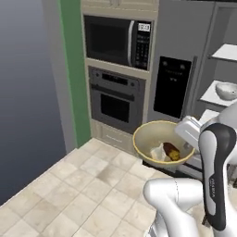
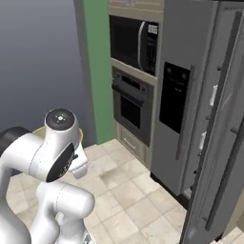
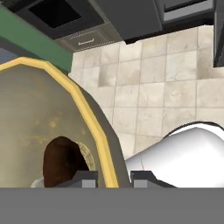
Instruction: Place the bowl with the garlic and sweet potato on the top shelf of the fridge. Place the bowl with the chicken drumsticks on the second highest shelf of the fridge.
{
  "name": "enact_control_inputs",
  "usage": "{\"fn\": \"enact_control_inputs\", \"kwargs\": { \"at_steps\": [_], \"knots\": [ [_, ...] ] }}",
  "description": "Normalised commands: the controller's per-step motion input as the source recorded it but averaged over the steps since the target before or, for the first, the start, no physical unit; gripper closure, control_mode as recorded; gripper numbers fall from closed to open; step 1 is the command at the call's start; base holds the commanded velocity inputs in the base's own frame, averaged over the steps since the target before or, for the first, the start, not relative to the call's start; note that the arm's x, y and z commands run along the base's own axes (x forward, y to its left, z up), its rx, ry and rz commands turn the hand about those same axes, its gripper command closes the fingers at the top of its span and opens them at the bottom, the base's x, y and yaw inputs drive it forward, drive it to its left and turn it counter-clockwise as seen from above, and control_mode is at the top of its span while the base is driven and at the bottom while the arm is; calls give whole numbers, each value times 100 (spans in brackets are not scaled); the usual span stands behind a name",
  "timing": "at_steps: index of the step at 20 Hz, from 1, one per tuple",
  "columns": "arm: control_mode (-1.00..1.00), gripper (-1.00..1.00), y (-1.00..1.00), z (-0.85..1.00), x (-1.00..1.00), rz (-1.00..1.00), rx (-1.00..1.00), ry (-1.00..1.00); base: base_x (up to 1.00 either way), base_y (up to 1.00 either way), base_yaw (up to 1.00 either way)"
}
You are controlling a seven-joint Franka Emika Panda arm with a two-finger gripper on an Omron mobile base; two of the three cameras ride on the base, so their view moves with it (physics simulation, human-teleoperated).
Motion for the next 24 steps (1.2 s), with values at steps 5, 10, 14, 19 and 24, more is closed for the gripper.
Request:
{"fn": "enact_control_inputs", "kwargs": {
  "at_steps": [5,10,14,19,24],
  "knots": [
    [100,100,0,0,0,0,0,0,100,100,-32],
    [100,100,0,0,0,0,0,0,98,83,-59],
    [100,100,0,0,0,0,0,0,74,11,-68],
    [100,100,0,0,0,0,0,0,84,-23,-55],
    [100,100,0,0,0,0,0,0,98,-12,-27]
  ]
}}
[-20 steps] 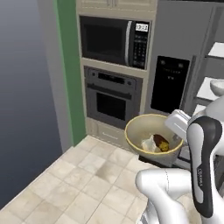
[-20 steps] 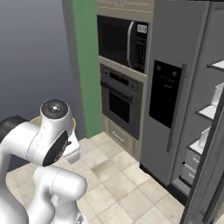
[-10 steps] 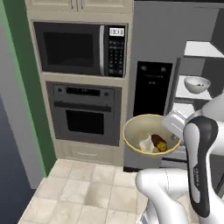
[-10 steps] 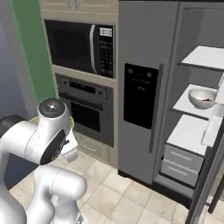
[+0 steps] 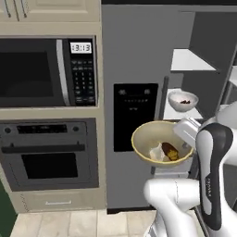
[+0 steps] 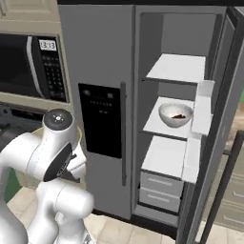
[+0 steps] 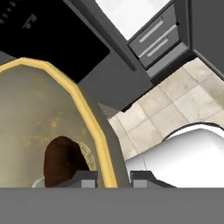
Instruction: Place the bowl with the garlic and sweet potato on the top shelf of the fridge. Place the bowl with the chicken drumsticks on the second highest shelf of the fridge.
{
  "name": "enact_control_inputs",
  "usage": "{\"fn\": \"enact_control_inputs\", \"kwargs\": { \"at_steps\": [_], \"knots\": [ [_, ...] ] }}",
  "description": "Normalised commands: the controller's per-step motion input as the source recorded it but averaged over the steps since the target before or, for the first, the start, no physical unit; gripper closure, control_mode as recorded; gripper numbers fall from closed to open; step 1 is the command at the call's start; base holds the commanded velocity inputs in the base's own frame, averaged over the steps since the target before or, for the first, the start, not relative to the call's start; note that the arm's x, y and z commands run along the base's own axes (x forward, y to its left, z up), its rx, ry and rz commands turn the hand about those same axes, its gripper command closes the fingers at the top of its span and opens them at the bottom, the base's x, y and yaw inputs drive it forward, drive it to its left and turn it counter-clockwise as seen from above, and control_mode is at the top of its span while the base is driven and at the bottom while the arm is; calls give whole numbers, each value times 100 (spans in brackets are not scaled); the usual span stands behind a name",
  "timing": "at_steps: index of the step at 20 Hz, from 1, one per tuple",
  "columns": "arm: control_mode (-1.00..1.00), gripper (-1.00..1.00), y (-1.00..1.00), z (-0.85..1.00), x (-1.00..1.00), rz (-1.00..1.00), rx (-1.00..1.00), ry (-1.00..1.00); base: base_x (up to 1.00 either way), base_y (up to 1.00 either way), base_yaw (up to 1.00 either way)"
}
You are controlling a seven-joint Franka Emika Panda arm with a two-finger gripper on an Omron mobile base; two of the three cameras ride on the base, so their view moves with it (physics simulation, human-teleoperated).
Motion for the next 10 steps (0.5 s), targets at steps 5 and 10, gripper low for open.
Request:
{"fn": "enact_control_inputs", "kwargs": {
  "at_steps": [5,10],
  "knots": [
    [100,100,0,0,0,0,0,0,60,-40,-5],
    [100,100,0,0,0,0,0,0,34,-58,-13]
  ]
}}
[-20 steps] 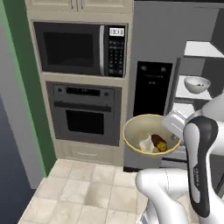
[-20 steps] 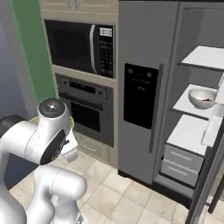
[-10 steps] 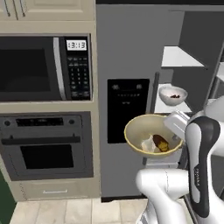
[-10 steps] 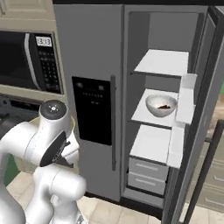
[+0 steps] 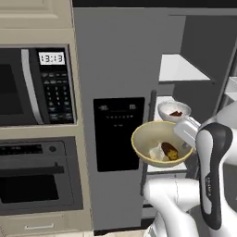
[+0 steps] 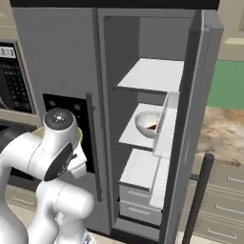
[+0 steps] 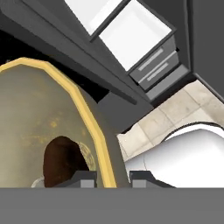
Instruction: Place the bowl with the garlic and sweet potato on the top shelf of the fridge. Place the bowl with the chicken drumsticks on the second highest shelf of the fridge.
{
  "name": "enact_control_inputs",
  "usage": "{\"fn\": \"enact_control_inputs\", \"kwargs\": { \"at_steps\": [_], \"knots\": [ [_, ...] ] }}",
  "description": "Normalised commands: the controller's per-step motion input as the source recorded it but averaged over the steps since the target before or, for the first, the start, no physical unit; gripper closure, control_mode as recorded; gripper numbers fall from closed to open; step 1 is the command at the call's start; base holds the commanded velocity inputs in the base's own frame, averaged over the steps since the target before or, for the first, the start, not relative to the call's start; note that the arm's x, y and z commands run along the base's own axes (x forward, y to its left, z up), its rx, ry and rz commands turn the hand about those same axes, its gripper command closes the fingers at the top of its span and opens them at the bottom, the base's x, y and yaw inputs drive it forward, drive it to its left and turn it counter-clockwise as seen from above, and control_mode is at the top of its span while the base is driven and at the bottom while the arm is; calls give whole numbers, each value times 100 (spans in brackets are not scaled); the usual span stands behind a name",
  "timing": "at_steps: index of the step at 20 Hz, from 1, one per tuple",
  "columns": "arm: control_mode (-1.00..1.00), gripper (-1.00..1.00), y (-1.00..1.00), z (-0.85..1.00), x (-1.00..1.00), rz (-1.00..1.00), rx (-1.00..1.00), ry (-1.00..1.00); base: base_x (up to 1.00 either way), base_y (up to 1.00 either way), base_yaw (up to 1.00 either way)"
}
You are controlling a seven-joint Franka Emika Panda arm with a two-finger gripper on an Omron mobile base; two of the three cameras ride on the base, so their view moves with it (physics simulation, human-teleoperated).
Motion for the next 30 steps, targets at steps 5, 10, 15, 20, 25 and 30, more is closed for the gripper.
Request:
{"fn": "enact_control_inputs", "kwargs": {
  "at_steps": [5,10,15,20,25,30],
  "knots": [
    [100,100,0,0,0,0,0,0,17,-44,-19],
    [100,100,0,0,0,0,0,0,43,-24,-20],
    [100,100,0,0,0,0,0,0,43,-21,-16],
    [-100,100,0,35,-2,-16,0,-11,-3,-11,-7],
    [-100,100,-25,88,-10,-32,6,-26,0,0,0],
    [-100,100,-40,78,21,-43,8,-4,0,0,0]
  ]
}}
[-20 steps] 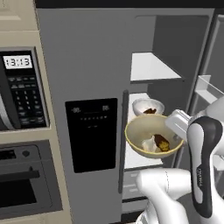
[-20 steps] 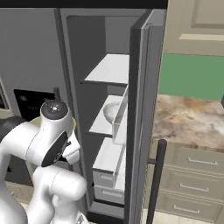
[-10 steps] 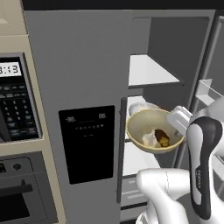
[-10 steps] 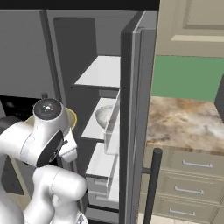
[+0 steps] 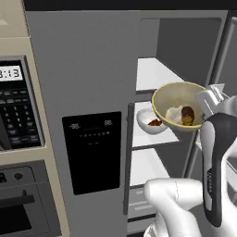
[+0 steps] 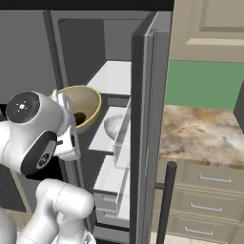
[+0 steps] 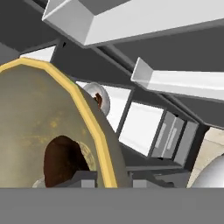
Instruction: Place the bowl with the garlic and sweet potato on the top shelf of the fridge. Place the bowl with the chicken drumsticks on the second highest shelf of the fridge.
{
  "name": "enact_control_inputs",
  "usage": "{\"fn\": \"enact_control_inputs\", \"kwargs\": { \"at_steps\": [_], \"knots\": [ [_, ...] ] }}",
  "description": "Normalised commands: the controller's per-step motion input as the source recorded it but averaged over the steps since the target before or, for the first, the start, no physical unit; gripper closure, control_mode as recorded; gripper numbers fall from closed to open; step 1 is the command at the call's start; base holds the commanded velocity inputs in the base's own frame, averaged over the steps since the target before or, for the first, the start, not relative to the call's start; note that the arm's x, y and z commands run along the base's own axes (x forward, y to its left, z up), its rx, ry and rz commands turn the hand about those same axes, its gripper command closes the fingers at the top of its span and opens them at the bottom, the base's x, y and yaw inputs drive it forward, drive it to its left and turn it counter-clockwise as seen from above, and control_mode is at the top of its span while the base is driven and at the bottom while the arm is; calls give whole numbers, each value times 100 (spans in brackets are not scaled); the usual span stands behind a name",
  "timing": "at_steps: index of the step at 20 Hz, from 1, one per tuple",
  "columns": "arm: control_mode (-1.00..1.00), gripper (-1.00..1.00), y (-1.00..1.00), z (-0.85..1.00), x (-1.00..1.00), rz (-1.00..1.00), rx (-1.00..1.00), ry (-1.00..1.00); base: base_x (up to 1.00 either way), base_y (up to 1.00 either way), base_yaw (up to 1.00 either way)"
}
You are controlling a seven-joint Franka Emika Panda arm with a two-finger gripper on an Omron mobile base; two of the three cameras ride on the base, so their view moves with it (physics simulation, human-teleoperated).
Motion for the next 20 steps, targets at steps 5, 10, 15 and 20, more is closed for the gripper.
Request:
{"fn": "enact_control_inputs", "kwargs": {
  "at_steps": [5,10,15,20],
  "knots": [
    [-100,100,-13,46,56,-31,15,4,0,0,0],
    [-100,100,-2,2,14,-2,5,-6,0,0,0],
    [-100,100,-1,0,97,-3,0,-4,0,0,0],
    [-100,100,0,0,100,-2,7,0,0,0,0]
  ]
}}
